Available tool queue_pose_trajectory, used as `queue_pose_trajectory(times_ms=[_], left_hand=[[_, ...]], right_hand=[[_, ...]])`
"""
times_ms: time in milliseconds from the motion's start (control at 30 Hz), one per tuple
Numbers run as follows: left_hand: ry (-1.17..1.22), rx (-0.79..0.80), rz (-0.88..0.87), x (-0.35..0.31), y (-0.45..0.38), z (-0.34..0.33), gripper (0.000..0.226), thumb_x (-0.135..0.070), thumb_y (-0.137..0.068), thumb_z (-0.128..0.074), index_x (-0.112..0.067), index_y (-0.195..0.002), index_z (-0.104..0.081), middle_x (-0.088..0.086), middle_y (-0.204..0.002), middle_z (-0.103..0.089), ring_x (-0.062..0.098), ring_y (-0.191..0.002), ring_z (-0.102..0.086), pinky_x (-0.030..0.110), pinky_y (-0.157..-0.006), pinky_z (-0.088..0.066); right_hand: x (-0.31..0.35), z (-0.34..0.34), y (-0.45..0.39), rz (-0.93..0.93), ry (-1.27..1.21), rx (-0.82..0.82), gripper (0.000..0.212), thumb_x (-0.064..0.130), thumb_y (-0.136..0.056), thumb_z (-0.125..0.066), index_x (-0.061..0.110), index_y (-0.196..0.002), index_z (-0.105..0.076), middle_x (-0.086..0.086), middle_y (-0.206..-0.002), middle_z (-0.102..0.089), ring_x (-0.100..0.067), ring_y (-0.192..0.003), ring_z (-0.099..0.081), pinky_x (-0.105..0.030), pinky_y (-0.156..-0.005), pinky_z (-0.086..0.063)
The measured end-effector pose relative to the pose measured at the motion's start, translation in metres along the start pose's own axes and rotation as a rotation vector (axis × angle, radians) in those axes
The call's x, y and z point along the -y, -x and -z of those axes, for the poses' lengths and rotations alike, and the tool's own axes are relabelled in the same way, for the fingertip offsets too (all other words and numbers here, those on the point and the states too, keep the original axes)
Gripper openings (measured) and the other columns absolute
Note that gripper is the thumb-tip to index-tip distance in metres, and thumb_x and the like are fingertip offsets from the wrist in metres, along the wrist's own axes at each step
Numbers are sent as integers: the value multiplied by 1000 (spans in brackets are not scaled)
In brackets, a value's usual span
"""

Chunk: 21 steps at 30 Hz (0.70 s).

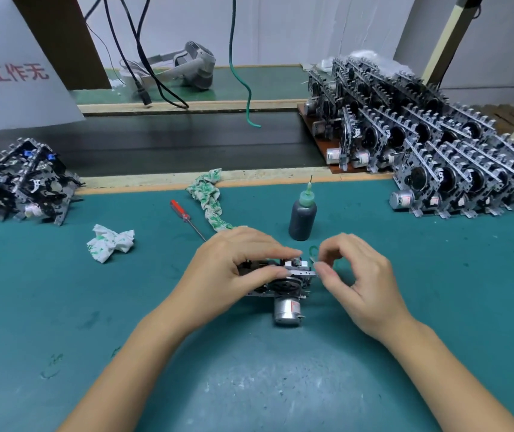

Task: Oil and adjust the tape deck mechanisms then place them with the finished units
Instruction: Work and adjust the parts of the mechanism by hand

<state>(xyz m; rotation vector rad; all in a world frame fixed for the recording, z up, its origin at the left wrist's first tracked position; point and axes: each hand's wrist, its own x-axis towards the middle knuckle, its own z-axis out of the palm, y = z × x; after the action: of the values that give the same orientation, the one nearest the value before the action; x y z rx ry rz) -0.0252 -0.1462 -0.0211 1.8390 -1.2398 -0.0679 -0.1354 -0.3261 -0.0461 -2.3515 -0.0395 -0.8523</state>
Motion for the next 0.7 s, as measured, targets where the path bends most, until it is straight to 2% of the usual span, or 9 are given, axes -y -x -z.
queue_pose_trajectory(times_ms=[67,133,267,367,467,533,600,700], left_hand=[[-3,-26,18,2,3,5,27,-46,-80,-64,-42,-107,-67,-21,-101,-68,3,-100,-60,31,-91,-46],[-29,-70,30,7,7,13,22,-49,-79,-62,-43,-100,-67,-23,-103,-66,0,-101,-60,24,-91,-44],[-80,-124,91,13,19,24,13,-45,-75,-71,-42,-87,-68,-19,-96,-66,1,-96,-60,17,-87,-43],[-97,-162,119,12,26,24,13,-41,-75,-71,-35,-86,-73,-18,-87,-66,4,-85,-59,13,-74,-43],[-53,-193,137,6,24,21,12,-38,-76,-73,-29,-84,-75,-14,-82,-66,10,-70,-56,19,-59,-44],[-40,-217,122,2,22,20,14,-36,-74,-69,-27,-83,-75,-12,-79,-66,12,-67,-58,24,-61,-47],[-38,-243,69,-5,20,20,14,-37,-75,-72,-25,-82,-76,-10,-78,-67,11,-66,-60,26,-64,-49],[-57,-258,-21,-21,8,12,11,-33,-76,-71,-24,-80,-75,-15,-76,-65,3,-67,-59,17,-65,-46]], right_hand=[[12,4,-10,105,98,65,30,38,-87,-49,11,-75,-54,11,-69,-43,-8,-64,-39,-32,-55,-38],[26,7,-24,200,246,171,33,46,-85,-48,14,-76,-51,12,-67,-41,-7,-60,-36,-29,-48,-34],[42,9,-48,340,475,396,37,53,-84,-40,17,-78,-48,5,-65,-52,-20,-58,-54,-26,-43,-30],[41,4,-56,379,500,508,34,51,-92,-41,21,-77,-34,2,-64,-51,-27,-56,-53,-30,-48,-25],[40,3,-59,332,410,534,33,42,-94,-53,21,-76,-34,5,-58,-41,-24,-51,-36,-29,-51,-25],[41,6,-57,333,372,529,33,38,-93,-55,21,-73,-36,7,-56,-34,-23,-49,-32,-30,-49,-26],[40,12,-49,295,277,486,34,35,-91,-58,18,-69,-39,8,-55,-32,-19,-49,-30,-30,-47,-26],[34,32,-37,173,117,383,35,40,-87,-61,16,-66,-47,11,-53,-33,-13,-52,-32,-17,-49,-27]])
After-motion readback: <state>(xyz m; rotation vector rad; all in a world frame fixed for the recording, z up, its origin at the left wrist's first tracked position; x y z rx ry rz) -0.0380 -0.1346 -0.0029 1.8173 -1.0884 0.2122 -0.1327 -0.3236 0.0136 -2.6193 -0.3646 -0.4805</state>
